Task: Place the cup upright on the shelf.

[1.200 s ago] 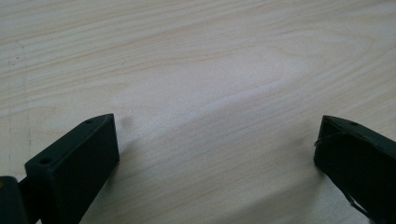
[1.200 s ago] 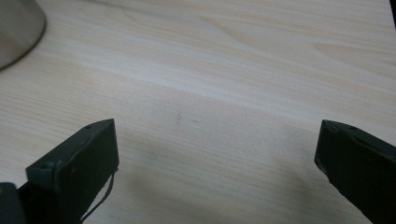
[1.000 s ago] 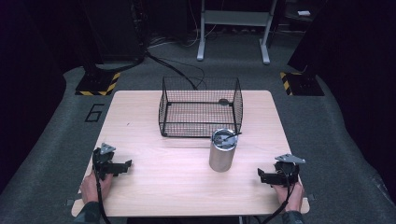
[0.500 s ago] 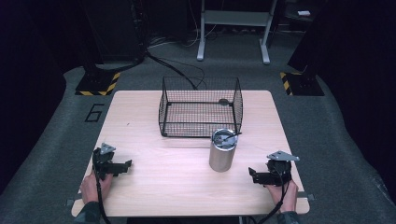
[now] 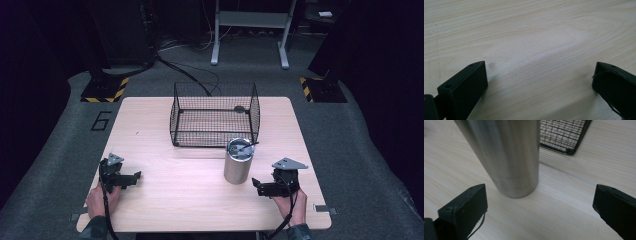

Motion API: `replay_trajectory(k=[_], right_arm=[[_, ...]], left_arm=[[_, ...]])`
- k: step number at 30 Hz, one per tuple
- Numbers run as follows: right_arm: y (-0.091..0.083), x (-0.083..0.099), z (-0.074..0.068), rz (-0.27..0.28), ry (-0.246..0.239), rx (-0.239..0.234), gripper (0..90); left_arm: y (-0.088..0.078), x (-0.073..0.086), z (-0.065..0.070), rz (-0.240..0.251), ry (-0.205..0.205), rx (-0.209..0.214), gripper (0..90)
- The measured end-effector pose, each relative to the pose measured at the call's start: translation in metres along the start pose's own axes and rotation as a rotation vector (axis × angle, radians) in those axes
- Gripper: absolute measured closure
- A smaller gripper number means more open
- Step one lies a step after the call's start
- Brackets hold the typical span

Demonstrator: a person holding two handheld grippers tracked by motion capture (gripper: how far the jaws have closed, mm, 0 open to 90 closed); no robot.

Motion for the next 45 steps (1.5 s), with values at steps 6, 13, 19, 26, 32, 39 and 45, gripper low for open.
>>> replay_trajectory(k=[6, 13, 19, 26, 32, 39, 45], right_arm=[[0.006, -0.012, -0.016, 0.009, -0.027, -0.024, 0.0], [0.018, -0.029, -0.029, 0.023, -0.063, -0.035, 0.0], [0.027, -0.040, -0.037, 0.027, -0.079, -0.044, 0.0], [0.035, -0.052, -0.041, 0.047, -0.076, -0.041, 0.0], [0.046, -0.060, -0.041, 0.056, -0.070, -0.031, 0.0], [0.051, -0.068, -0.041, 0.068, -0.044, -0.030, 0.0], [0.055, -0.073, -0.041, 0.074, -0.058, -0.023, 0.0]], left_arm=[[0.000, 0.000, 0.000, -0.001, 0.000, 0.000, 0.0], [0.000, 0.000, 0.000, 0.000, -0.002, 0.000, 0.0], [0.000, 0.000, 0.000, 0.000, -0.001, 0.000, 0.0], [0.000, 0.000, 0.000, -0.006, 0.001, 0.001, 0.0], [0.000, 0.000, 0.000, 0.002, -0.005, 0.000, 0.0], [0.000, 0.000, 0.000, 0.003, -0.008, 0.000, 0.0], [0.000, 0.000, 0.000, 0.006, -0.005, -0.002, 0.0]])
Point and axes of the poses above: each handheld gripper's, and its own axes: y roughly forward along the jaws, x roughly out of its underside, z roughly to its right, the point moved 9 cm from there along y, roughly forward along the jaws, and after that the axes turned 3 degrees about -x, right-handed, at the moved point
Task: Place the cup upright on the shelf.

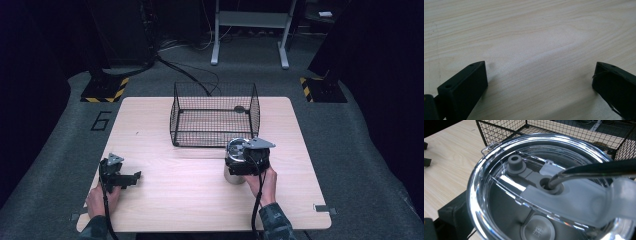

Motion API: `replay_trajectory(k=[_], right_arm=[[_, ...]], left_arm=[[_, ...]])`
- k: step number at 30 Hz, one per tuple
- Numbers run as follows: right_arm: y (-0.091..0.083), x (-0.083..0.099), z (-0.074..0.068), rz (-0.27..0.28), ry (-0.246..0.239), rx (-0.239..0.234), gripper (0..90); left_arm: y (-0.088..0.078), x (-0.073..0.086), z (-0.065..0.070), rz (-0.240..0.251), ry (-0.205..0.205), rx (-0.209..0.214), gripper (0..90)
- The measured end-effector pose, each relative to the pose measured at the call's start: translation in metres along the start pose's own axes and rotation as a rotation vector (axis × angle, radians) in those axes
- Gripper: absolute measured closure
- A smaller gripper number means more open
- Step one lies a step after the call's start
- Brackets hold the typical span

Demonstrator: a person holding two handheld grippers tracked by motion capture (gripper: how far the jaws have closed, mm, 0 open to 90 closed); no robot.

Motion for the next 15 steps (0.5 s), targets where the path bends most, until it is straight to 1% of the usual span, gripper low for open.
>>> replay_trajectory(k=[1, 2, 4, 6, 8, 9, 13, 14, 15], right_arm=[[0.0003, 0.0000, -0.0007, -0.002, 0.013, 0.002, 0.0], [0.0011, -0.0009, -0.0002, 0.001, 0.005, 0.002, 0.0], [0.0017, -0.0015, -0.0004, 0.001, 0.008, 0.005, 0.0], [0.0040, -0.0036, -0.0005, 0.010, 0.012, 0.008, 0.0], [0.0048, -0.0036, -0.0003, 0.003, 0.015, 0.010, 0.0], [0.0056, -0.0038, -0.0003, 0.002, 0.014, 0.009, 0.0], [0.0069, -0.0050, 0.0006, 0.008, 0.012, 0.021, 1.9], [0.0067, -0.0047, 0.0004, 0.007, 0.019, 0.023, 2.1], [0.0069, -0.0051, 0.0005, 0.012, 0.014, 0.021, 2.3]], left_arm=[[-0.0002, 0.0002, -0.0001, -0.002, 0.001, 0.000, 0.0], [0.0003, -0.0003, 0.0001, 0.004, -0.003, -0.003, 0.0], [0.0004, -0.0003, 0.0002, 0.005, -0.005, -0.002, 0.0], [0.0000, 0.0000, -0.0001, 0.000, 0.001, -0.001, 0.0], [0.0003, -0.0003, 0.0001, 0.005, -0.005, -0.003, 0.0], [-0.0001, 0.0002, -0.0001, -0.001, 0.002, -0.001, 0.0], [0.0000, 0.0001, -0.0003, 0.000, 0.003, -0.002, 0.0], [0.0004, -0.0004, 0.0002, 0.006, -0.006, -0.003, 0.0], [0.0000, 0.0001, -0.0002, 0.000, 0.003, -0.002, 0.0]])
Point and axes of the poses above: each handheld gripper's, and its own axes: y roughly forward along the jaws, x roughly out of its underside, z roughly to its right, the point moved 9 cm from there along y, roughly forward along the jaws, and after that the axes turned 3 degrees about -x, right-handed, at the moved point
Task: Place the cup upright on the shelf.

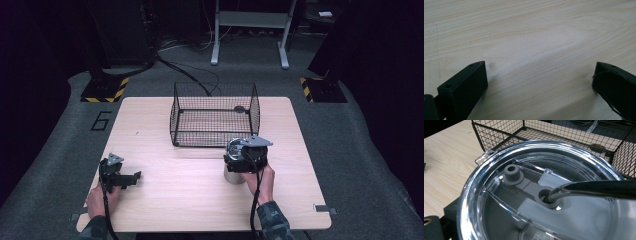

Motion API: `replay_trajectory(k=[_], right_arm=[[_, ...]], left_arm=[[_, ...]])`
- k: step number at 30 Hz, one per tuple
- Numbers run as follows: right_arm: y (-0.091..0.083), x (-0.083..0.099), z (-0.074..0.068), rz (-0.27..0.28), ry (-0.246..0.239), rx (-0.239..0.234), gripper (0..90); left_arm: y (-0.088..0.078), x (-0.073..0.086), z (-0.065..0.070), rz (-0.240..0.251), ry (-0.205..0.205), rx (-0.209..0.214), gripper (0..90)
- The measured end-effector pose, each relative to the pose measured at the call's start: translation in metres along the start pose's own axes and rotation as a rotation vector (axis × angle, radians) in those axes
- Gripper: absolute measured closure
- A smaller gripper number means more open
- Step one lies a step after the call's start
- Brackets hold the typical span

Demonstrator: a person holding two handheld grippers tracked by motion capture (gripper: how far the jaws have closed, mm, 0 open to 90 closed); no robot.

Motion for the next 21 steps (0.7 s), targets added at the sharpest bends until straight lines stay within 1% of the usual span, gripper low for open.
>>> replay_trajectory(k=[2, 3, 4, 7, 8, 10, 12, 15, 16, 17, 18, 19, 21], right_arm=[[-0.0005, 0.0000, -0.0002, 0.001, -0.002, 0.005, 2.6], [-0.0006, 0.0000, -0.0001, 0.002, -0.002, 0.006, 2.7], [-0.0006, -0.0001, 0.0000, 0.004, -0.002, 0.010, 2.7], [-0.0007, -0.0001, -0.0001, 0.010, -0.002, 0.010, 2.9], [-0.0007, 0.0000, -0.0002, 0.011, -0.002, 0.012, 2.9], [-0.0007, -0.0002, 0.0000, 0.012, -0.003, 0.012, 3.0], [-0.0005, -0.0005, 0.0004, 0.018, -0.004, 0.011, 3.1], [-0.0005, -0.0005, 0.0007, 0.012, -0.006, 0.008, 3.1], [-0.0004, -0.0006, 0.0007, 0.011, -0.006, 0.007, 3.2], [-0.0004, -0.0007, 0.0008, 0.010, -0.006, 0.007, 3.2], [-0.0004, -0.0007, 0.0007, 0.008, -0.007, 0.006, 3.2], [-0.0002, -0.0011, 0.0013, 0.006, -0.019, 0.003, 3.2], [-0.0003, -0.0011, 0.0009, 0.003, -0.016, 0.003, 3.2]], left_arm=[[-0.0001, 0.0001, -0.0001, -0.001, 0.001, 0.000, 0.0], [0.0003, -0.0004, 0.0003, 0.005, -0.006, -0.001, 0.0], [-0.0002, 0.0002, 0.0001, -0.003, 0.000, 0.002, 0.0], [0.0001, -0.0001, 0.0002, 0.002, -0.003, 0.000, 0.0], [-0.0002, 0.0001, -0.0001, -0.002, 0.002, 0.000, 0.0], [0.0001, -0.0002, 0.0003, 0.002, -0.005, 0.001, 0.0], [-0.0003, 0.0001, 0.0001, -0.004, 0.000, 0.002, 0.0], [0.0002, -0.0003, 0.0003, 0.003, -0.006, -0.001, 0.0], [0.0001, -0.0001, 0.0001, 0.001, -0.002, -0.001, 0.0], [0.0004, -0.0005, 0.0004, 0.005, -0.008, -0.001, 0.0], [0.0003, -0.0003, 0.0004, 0.004, -0.007, -0.001, 0.0], [-0.0001, 0.0000, 0.0001, -0.001, -0.002, 0.002, 0.0], [-0.0002, 0.0002, 0.0000, -0.003, 0.002, 0.002, 0.0]])
Point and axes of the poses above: each handheld gripper's, and its own axes: y roughly forward along the jaws, x roughly out of its underside, z roughly to its right, the point moved 9 cm from there along y, roughly forward along the jaws, and after that the axes turned 3 degrees about -x, right-handed, at the moved point
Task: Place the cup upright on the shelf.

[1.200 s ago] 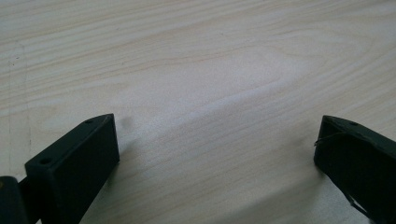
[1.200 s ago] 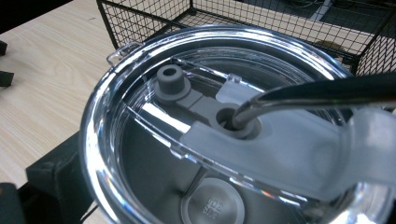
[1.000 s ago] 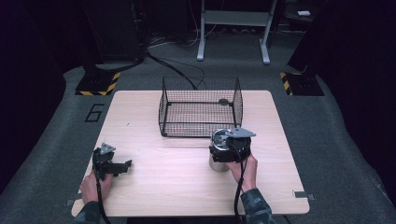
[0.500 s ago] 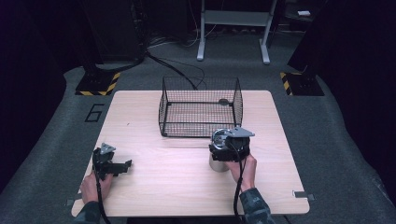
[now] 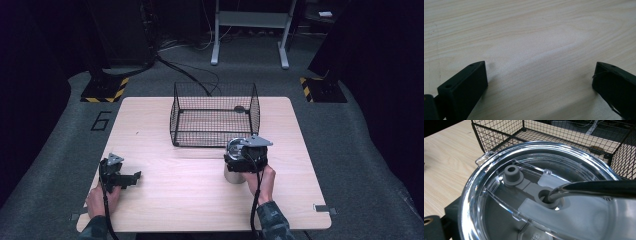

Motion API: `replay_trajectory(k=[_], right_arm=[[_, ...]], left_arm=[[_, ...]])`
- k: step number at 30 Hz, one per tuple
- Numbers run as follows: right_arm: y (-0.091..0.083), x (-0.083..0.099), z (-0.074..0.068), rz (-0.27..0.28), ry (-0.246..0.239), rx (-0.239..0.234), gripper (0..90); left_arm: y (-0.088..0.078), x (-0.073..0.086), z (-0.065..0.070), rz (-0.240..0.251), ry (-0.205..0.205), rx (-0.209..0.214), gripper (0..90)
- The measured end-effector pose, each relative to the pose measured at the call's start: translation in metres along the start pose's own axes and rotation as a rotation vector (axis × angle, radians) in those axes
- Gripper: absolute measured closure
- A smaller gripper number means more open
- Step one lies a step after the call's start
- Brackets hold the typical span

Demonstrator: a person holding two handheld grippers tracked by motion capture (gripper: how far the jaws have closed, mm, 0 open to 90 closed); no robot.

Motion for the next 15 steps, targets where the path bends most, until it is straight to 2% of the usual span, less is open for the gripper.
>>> replay_trajectory(k=[7, 10, 11, 13, 14, 15], right_arm=[[-0.002, -0.003, 0.001, -0.002, -0.006, 0.005, 3.3], [-0.003, -0.006, 0.002, -0.001, -0.016, 0.005, 3.3], [-0.004, -0.006, 0.002, -0.002, -0.012, 0.010, 3.3], [-0.006, -0.009, 0.003, -0.002, -0.031, 0.008, 3.3], [-0.006, -0.010, 0.002, 0.002, -0.014, 0.010, 3.3], [-0.006, -0.011, 0.003, 0.005, -0.020, 0.008, 3.3]], left_arm=[[0.000, 0.000, 0.000, 0.006, -0.008, -0.001, 0.0], [0.000, 0.000, 0.000, -0.001, 0.001, 0.000, 0.0], [0.001, -0.001, 0.000, 0.008, -0.010, -0.003, 0.0], [0.000, 0.000, 0.000, 0.005, -0.004, -0.003, 0.0], [0.000, 0.000, 0.000, 0.002, -0.006, 0.000, 0.0], [0.000, 0.000, 0.000, -0.002, 0.000, 0.000, 0.0]])
Point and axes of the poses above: each handheld gripper's, and its own axes: y roughly forward along the jaws, x roughly out of its underside, z roughly to its right, the point moved 9 cm from there along y, roughly forward along the jaws, and after that the axes turned 3 degrees about -x, right-handed, at the moved point
